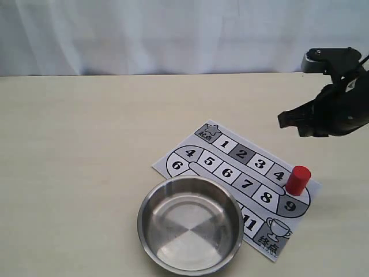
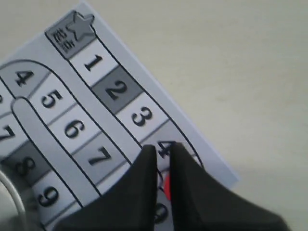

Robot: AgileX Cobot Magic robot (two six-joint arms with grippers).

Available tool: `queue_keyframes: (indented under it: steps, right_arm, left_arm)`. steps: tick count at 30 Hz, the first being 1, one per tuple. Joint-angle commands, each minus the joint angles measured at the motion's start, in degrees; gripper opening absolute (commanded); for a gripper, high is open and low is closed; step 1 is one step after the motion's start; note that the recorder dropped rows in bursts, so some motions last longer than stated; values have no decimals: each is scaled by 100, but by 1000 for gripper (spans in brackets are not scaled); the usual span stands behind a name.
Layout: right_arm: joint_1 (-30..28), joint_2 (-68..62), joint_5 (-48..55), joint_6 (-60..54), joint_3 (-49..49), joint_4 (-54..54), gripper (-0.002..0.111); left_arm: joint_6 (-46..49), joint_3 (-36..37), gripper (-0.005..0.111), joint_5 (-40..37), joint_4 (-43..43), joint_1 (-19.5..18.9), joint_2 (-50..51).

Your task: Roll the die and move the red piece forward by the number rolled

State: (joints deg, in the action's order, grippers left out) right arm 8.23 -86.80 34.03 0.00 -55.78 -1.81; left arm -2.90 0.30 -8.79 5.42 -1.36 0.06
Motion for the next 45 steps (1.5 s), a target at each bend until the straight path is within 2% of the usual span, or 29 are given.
queue_keyframes:
  steps: [1,7,11,14,18,23,28,33,45]
  right_arm:
    - [-23,19,810,1076,-271,1367,4]
    - [-51,19,834,1274,-271,1601,4]
    - [-460,19,784,1285,-281,1560,4]
    - [-867,19,784,1125,-281,1179,4]
    - [-1418,19,839,-44,-281,36,4]
    - [-1410,29,717,-129,-281,459,4]
    - [-1410,107,728,-139,-281,113,4]
    - [-1410,1065,798,-489,-281,60,4]
    - [-1410,3797,627,-540,-281,-4,4]
  left_arm:
    - [-12,-30,0,68,-5,1,-6]
    - [-12,-30,0,54,-5,1,-6]
    - [-12,-30,0,54,-5,1,-6]
    - [-12,-30,0,54,-5,1,-6]
    - [-12,-30,0,54,-5,1,-6]
    - [-12,-30,0,54,-5,1,-6]
    - [-12,-30,0,65,-5,1,-6]
    - [-12,-30,0,65,-5,1,-6]
    - [-12,-30,0,65,-5,1,-6]
